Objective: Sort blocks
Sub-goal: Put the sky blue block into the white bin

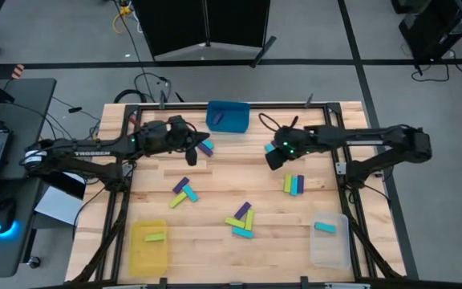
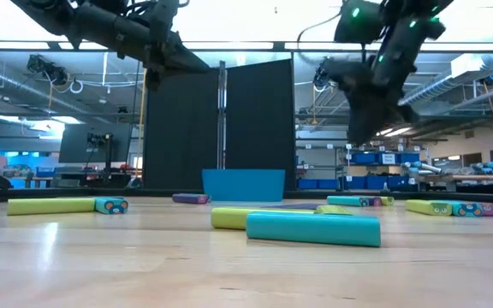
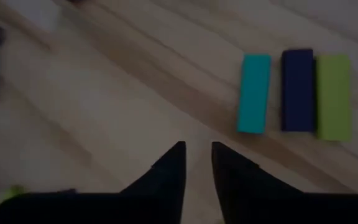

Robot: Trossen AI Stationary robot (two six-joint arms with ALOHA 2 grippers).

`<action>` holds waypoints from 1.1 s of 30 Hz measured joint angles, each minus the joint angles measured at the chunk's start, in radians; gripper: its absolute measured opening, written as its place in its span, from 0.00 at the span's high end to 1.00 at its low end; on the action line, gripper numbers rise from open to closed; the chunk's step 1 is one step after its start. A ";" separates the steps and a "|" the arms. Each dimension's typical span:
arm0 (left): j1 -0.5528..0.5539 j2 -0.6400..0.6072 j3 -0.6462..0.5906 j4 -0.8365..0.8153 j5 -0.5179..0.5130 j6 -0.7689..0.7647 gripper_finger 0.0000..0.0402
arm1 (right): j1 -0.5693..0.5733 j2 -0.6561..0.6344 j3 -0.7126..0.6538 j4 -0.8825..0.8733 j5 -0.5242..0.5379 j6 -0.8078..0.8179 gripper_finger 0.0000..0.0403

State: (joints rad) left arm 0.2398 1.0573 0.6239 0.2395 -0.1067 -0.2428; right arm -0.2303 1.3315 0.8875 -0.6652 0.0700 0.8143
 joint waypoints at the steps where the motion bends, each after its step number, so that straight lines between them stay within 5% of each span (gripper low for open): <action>1: 0.000 0.000 0.000 0.002 0.000 0.000 0.99 | -0.007 0.024 0.000 -0.005 0.000 0.000 0.73; 16: 0.000 0.000 0.000 0.004 -0.004 0.002 0.99 | -0.120 0.301 0.075 0.043 0.016 -0.159 0.44; 33: 0.000 0.000 0.000 0.003 -0.005 0.002 0.99 | -0.148 0.464 0.127 0.071 0.007 -0.276 0.60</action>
State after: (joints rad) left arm 0.2398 1.0573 0.6243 0.2420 -0.1120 -0.2405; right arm -0.3784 1.7954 1.0145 -0.5945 0.0771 0.5381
